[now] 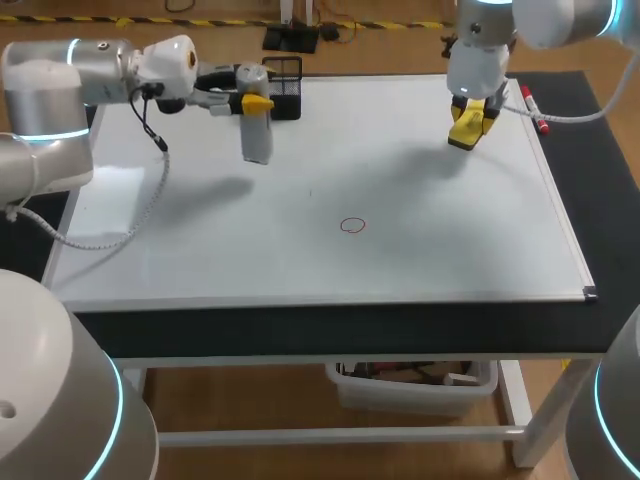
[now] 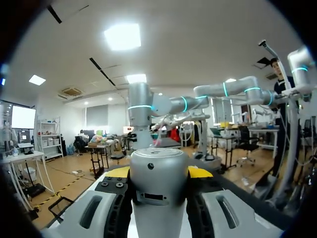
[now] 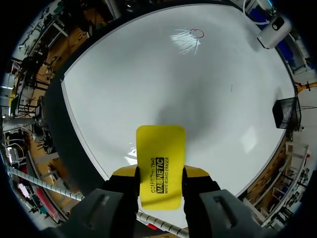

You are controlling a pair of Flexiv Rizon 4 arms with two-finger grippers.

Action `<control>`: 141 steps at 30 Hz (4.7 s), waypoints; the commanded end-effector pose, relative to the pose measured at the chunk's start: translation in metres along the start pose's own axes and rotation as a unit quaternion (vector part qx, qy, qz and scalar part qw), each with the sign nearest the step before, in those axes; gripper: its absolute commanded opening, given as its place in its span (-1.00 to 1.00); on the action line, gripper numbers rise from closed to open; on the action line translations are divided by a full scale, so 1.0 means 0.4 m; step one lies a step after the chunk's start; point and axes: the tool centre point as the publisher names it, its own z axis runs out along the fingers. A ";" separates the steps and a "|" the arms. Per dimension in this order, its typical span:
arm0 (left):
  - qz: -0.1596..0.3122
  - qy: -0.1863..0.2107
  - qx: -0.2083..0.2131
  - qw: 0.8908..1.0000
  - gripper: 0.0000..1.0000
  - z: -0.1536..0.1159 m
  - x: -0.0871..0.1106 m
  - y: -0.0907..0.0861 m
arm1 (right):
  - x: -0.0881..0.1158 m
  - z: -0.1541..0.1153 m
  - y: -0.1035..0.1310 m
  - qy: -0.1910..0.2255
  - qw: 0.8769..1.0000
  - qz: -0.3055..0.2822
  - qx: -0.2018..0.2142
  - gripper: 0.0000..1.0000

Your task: Pick up the inspection probe, press it on each red-marked spot on the whiteboard one by one, put down the probe, pick up the eraser, and wipe off all the red marks.

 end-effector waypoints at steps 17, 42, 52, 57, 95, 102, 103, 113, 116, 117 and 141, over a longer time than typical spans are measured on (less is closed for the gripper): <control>-0.021 0.131 0.030 0.991 -1.00 0.211 0.189 0.010 | 0.002 -0.003 -0.001 0.001 1.000 -0.001 0.001 -1.00; -0.065 0.153 0.057 0.984 -1.00 0.354 0.237 0.088 | 0.002 -0.003 -0.001 0.001 1.000 -0.001 0.001 -1.00; -0.070 0.162 0.061 0.982 -1.00 0.382 0.242 0.113 | 0.002 -0.003 -0.001 0.001 1.000 -0.001 0.001 -1.00; -0.072 0.163 0.060 0.982 -1.00 0.388 0.238 0.121 | 0.002 -0.003 -0.001 0.001 1.000 -0.001 0.001 -1.00; -0.072 0.167 0.051 0.982 -1.00 0.396 0.235 0.152 | 0.002 -0.003 -0.001 0.001 1.000 -0.001 0.001 -1.00; -0.071 0.168 0.048 0.982 -1.00 0.398 0.237 0.151 | 0.002 -0.003 -0.001 0.001 1.000 -0.001 0.001 -1.00; -0.070 0.168 0.048 0.982 -1.00 0.398 0.238 0.150 | 0.002 -0.003 -0.001 0.001 1.000 -0.001 0.001 -1.00; -0.048 0.160 0.042 0.985 -1.00 0.377 0.213 0.100 | 0.002 -0.003 -0.001 0.001 1.000 -0.001 0.001 -1.00; -0.041 0.152 0.038 0.987 -1.00 0.362 0.193 0.081 | 0.002 -0.003 -0.001 0.001 1.000 -0.001 0.001 -1.00; -0.040 0.149 0.038 0.987 -1.00 0.356 0.184 0.076 | 0.002 -0.003 -0.001 0.001 1.000 -0.001 0.001 -1.00; -0.032 0.019 0.037 0.999 -1.00 0.091 0.007 0.031 | 0.002 -0.003 -0.001 0.001 1.000 -0.001 0.001 -1.00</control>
